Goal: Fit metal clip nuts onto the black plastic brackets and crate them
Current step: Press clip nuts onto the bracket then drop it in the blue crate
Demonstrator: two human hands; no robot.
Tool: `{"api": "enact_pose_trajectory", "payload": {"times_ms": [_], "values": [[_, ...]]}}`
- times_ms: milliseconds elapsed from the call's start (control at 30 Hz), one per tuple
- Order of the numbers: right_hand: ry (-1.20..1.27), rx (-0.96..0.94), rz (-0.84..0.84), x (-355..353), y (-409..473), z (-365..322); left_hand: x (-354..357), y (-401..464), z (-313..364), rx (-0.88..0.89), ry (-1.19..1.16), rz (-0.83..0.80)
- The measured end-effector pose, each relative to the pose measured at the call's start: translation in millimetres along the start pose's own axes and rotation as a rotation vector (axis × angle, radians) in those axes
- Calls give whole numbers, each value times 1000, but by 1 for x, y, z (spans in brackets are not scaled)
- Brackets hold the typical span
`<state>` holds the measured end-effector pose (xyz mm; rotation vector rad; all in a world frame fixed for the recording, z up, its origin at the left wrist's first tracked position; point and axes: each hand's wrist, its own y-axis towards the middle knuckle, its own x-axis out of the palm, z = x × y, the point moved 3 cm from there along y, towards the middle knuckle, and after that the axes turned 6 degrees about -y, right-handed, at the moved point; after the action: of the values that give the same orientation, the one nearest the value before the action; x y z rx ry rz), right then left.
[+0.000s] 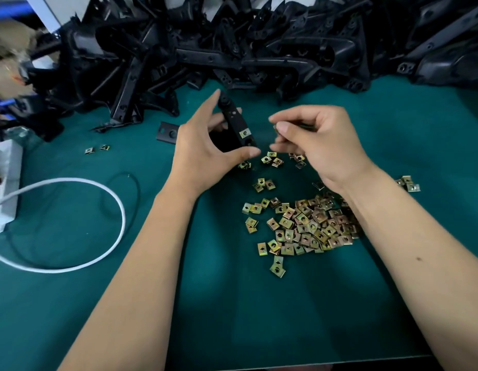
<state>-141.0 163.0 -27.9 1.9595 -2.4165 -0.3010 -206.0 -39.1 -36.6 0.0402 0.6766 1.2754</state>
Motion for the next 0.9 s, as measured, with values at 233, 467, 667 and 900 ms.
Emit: {"api": "enact_pose_trajectory", "payload": {"times_ms": [233, 467, 667, 900], "values": [[216, 154, 138, -6, 2, 7, 23, -6, 18, 59, 39, -107], [148, 89, 149, -4, 2, 5, 27, -8, 22, 68, 82, -138], [99, 70, 173, -2, 2, 7, 30, -8, 23, 79, 77, -155], [83, 63, 187, -2, 2, 6, 31, -8, 22, 92, 60, -151]]}}
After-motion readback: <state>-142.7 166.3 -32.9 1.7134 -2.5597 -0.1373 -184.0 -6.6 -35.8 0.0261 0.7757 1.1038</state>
